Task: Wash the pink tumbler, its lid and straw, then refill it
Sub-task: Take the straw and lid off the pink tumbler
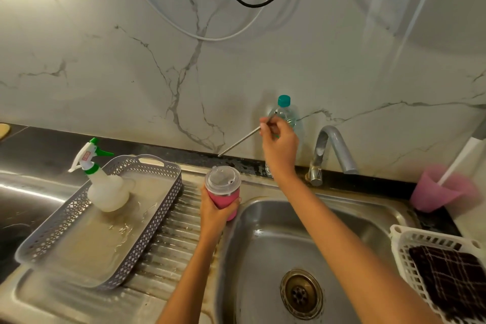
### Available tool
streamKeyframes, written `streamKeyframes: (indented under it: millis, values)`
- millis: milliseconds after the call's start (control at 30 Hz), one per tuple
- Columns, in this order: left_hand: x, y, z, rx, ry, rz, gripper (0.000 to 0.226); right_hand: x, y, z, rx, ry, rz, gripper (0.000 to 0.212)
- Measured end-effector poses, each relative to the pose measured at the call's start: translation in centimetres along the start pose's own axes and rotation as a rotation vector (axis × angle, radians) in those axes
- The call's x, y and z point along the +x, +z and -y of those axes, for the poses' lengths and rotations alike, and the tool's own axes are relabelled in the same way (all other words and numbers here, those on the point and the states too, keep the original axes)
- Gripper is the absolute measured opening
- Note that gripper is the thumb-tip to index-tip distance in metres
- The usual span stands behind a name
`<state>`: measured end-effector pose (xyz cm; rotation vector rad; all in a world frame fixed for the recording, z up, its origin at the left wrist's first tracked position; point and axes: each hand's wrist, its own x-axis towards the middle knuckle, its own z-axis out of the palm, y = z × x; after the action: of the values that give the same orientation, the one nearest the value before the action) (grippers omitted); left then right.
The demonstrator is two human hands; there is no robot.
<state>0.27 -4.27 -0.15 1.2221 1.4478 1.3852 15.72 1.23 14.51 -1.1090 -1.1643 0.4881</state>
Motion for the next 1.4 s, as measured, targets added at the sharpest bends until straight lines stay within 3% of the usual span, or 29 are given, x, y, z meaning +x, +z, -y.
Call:
streamKeyframes:
  millis: [300, 433, 533, 700, 933, 1267, 1400]
  values:
    - [-0.4, 0.3, 0.6, 0.02, 0.022, -0.02, 0.098, -3.9, 0.5, -10.1, 0.163, 0.656, -0.211, 0.017]
    - [-0.1, 0.2, 1.0, 0.016, 0.016, -0.013, 0.097, -4.7, 1.3, -12.7, 0.235, 0.791, -0.268, 0.019]
    - [0.0, 0.1, 1.1, 0.021, 0.02, -0.011, 0.095, -5.1, 1.5, -14.3, 0.193, 0.854, -0.238, 0.035]
    - [0.2, 0.0, 1.2, 0.05, 0.035, -0.009, 0.094, -5.8, 1.2, -15.1, -0.116, 0.752, -0.036, 0.022]
    - [0.2, 0.1, 1.5, 0.054, 0.027, 0.002, 0.1, -6.2, 1.4, -16.5, -0.482, 0.403, 0.254, 0.01]
    - [-0.1, 0.2, 1.0, 0.047, 0.017, -0.001, 0.099, -6.4, 2.3, -17.7, -0.588, 0.242, 0.406, 0.024]
    - [0.1, 0.0, 0.7, 0.052, -0.001, 0.012, 0.097, -5.9, 2.4, -16.0, -0.512, 0.243, 0.363, 0.022]
